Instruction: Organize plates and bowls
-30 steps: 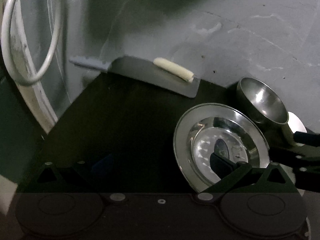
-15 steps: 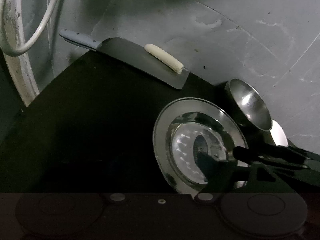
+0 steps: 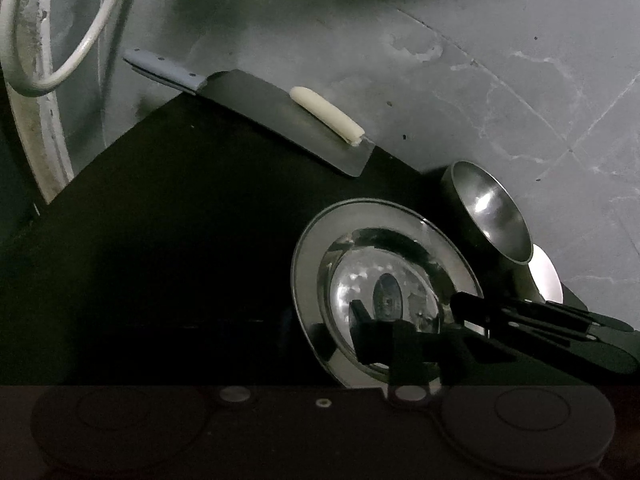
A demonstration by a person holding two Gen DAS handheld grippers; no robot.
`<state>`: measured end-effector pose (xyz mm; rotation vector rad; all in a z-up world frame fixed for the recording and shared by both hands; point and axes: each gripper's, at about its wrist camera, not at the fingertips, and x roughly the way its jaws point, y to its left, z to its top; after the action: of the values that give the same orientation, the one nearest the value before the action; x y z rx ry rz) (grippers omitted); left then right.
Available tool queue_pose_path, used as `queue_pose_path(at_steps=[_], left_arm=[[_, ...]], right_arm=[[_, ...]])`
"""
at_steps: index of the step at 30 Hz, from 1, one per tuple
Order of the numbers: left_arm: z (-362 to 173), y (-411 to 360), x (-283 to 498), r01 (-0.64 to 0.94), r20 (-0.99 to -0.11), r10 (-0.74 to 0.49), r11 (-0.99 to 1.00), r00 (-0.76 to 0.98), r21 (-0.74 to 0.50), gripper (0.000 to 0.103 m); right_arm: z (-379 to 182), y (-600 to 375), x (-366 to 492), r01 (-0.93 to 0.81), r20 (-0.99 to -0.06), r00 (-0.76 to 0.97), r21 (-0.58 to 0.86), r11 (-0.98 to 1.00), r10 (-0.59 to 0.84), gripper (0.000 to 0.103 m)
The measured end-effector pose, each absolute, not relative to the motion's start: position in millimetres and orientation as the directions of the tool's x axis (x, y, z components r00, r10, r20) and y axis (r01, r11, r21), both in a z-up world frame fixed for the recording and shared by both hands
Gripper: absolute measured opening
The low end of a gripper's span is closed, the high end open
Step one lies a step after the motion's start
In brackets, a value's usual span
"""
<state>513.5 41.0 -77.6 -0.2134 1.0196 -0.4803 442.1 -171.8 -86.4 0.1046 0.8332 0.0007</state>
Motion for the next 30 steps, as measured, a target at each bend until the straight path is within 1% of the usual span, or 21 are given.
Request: queue_pose_path(at_steps=[13, 18, 26, 30], left_arm=[[-59, 66, 491, 0.316, -0.743, -0.485, 0.872, 0.462, -0.373, 0.03], [-46, 82, 476, 0.355, -0.729, -0.505, 0.858, 0.462, -0.371, 0.03], [-34, 93, 448, 0.42, -0.714, -0.549, 0.825, 0.434, -0.379, 0.03], [-33, 89, 436, 0.436, -0.715, -0.568, 0.809, 0.408, -0.395, 0.032]], right_arm=[[-73, -153, 419, -0.022, -0.698, 0.709, 0.122, 0.992, 0.101, 0.026], [-58, -146, 395, -0.05, -0.662, 0.739, 0.133, 0.99, 0.126, 0.026], [-41, -138, 352, -0.055, -0.614, 0.779, 0.129, 0.99, 0.124, 0.026], [-36, -138, 329, -0.036, -0.607, 0.789, 0.114, 0.993, 0.099, 0.026]])
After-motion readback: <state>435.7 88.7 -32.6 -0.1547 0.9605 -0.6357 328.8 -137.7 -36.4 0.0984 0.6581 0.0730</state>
